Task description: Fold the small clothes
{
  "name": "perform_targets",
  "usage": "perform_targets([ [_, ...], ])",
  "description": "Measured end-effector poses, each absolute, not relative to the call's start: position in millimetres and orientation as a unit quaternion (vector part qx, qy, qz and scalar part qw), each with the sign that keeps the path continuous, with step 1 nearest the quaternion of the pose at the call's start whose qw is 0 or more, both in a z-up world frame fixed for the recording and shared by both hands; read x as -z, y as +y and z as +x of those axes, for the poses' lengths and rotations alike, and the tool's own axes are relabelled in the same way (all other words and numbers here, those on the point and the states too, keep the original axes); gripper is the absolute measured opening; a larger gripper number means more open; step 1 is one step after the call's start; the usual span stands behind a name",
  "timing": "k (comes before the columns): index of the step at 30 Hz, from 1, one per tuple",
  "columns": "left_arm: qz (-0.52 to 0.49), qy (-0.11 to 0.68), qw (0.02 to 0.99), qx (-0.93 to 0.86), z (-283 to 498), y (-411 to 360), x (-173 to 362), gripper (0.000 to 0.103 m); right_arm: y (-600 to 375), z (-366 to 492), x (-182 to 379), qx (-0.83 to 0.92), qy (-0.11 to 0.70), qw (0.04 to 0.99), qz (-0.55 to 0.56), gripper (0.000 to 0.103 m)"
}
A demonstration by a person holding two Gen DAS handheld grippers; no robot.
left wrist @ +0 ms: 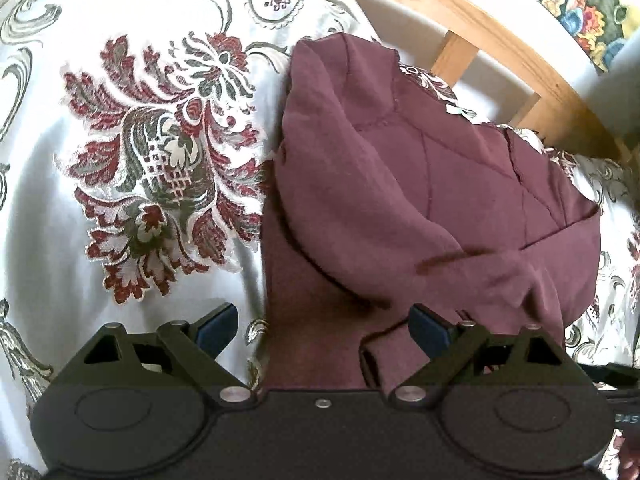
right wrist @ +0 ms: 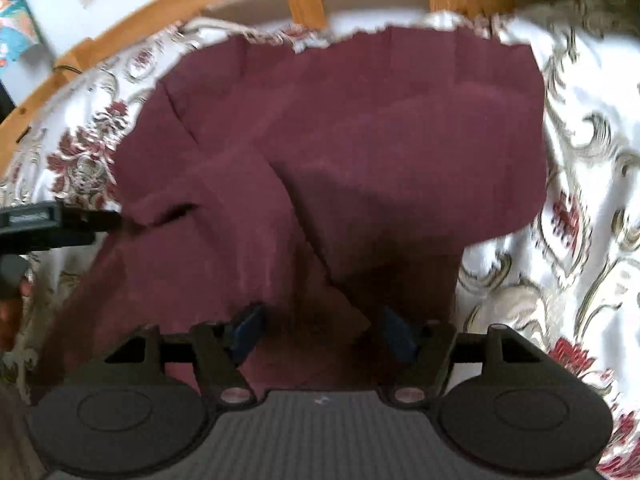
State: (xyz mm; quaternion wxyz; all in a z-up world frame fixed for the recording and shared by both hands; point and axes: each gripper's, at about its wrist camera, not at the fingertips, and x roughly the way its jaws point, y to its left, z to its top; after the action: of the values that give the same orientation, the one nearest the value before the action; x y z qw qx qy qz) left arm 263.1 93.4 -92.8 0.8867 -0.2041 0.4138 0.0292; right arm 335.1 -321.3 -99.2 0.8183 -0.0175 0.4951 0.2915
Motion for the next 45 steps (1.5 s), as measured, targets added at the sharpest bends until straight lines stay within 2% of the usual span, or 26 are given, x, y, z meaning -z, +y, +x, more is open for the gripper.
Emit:
perform_targets([
  [7,-0.217,0.415,0.883,-0.029,264,96,92,0.093,-355,345,101,-0.298,0.509,0.802,0.094,0.073],
  [8,-0.218,0.414,0.884,-0.028,265,96,92,0.093,-360,346,102,-0.292,0.507,0.804,0.105,0.07],
  [9,-0.218,0.413,0.884,-0.028,265,96,92,0.093,-362,347,104,-0.287,0.508,0.804,0.112,0.065],
  [11,-0.216,0.412,0.885,-0.031,265,96,92,0.093,-360,348,110,-0.282,0.517,0.801,0.106,0.019],
  [14,-0.215,0.413,0.884,-0.042,269,97,94,0.093,-347,343,109,-0.292,0.512,0.806,0.059,0.007],
  [17,-0.222,0.413,0.882,-0.051,269,100,94,0.093,-343,331,87,-0.295,0.486,0.823,0.014,0.005],
  [21,-0.226,0.401,0.886,-0.062,265,106,90,0.093,-359,325,65,-0.252,0.469,0.846,-0.009,0.005],
  [25,-0.24,0.391,0.885,-0.075,264,113,88,0.093,-363,332,75,-0.204,0.492,0.846,-0.027,0.008],
  [28,-0.268,0.38,0.881,-0.087,262,122,88,0.092,-356,334,73,-0.194,0.467,0.862,-0.03,0.032],
  [29,-0.283,0.374,0.879,-0.089,261,127,88,0.091,-352,335,68,-0.201,0.453,0.868,-0.025,0.045],
  [34,-0.353,0.336,0.871,-0.059,258,141,91,0.08,-325,339,45,-0.264,0.38,0.886,0.028,0.066],
  [38,-0.389,0.305,0.869,-0.026,260,145,96,0.075,-294,355,42,-0.308,0.358,0.88,0.049,0.068],
  [43,-0.419,0.267,0.868,-0.012,273,159,108,0.069,-228,405,38,-0.368,0.372,0.851,0.041,0.066],
  [45,-0.433,0.265,0.861,-0.007,281,166,114,0.055,-191,431,36,-0.395,0.382,0.835,0.036,0.066],
])
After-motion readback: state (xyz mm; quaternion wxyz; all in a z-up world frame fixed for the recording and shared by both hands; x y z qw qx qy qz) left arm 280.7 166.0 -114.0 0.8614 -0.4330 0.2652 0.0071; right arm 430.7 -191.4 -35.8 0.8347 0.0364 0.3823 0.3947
